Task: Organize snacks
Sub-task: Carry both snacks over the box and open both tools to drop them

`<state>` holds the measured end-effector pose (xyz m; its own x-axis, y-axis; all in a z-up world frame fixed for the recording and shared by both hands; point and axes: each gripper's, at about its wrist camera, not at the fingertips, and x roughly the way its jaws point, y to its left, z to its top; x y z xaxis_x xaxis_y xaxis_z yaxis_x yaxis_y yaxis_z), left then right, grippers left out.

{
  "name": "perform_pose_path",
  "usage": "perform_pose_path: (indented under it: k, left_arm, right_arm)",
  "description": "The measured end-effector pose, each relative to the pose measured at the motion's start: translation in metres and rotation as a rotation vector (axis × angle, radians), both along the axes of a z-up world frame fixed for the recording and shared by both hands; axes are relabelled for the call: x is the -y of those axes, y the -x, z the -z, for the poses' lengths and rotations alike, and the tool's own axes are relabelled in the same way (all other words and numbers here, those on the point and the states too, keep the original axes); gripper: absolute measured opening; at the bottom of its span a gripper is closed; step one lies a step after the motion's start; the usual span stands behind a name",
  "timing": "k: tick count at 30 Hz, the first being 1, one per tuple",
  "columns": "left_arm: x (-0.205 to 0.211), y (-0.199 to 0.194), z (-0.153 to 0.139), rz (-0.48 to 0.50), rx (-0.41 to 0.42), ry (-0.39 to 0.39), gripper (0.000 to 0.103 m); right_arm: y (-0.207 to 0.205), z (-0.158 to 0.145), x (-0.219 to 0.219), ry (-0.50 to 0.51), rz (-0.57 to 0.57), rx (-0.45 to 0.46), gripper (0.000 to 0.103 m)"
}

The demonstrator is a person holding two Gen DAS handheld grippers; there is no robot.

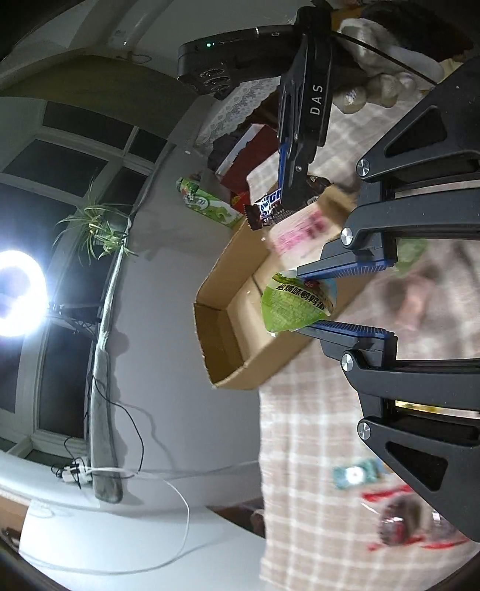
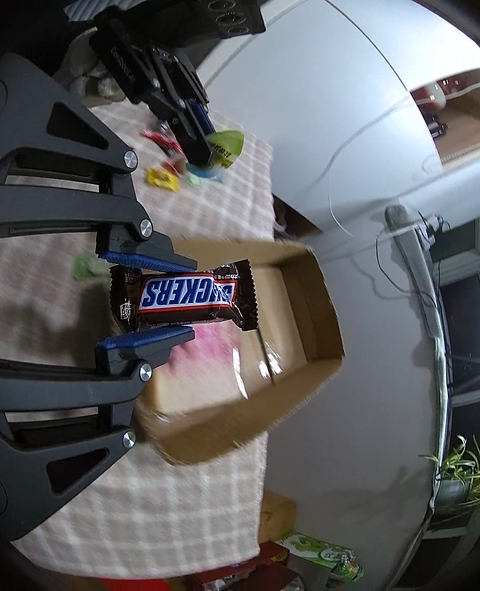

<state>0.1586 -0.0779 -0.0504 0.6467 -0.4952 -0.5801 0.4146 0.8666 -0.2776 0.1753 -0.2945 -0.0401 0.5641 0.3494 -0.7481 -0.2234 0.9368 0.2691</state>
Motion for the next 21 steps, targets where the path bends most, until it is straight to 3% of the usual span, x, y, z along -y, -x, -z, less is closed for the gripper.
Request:
perform_pose_path:
  k: [12, 21]
  left_arm:
    - [0.024, -0.045, 0.014, 0.006, -0.055, 0.001, 0.021]
    - [0.033, -0.049, 0.013, 0.026, -0.057, -0.008, 0.022]
  right_arm:
    - [-0.063, 0.023, 0.013, 0.033, 0.048, -0.042, 0.031]
    - [-0.068, 0.026, 0.016, 0.049, 0.052, -0.042, 0.031]
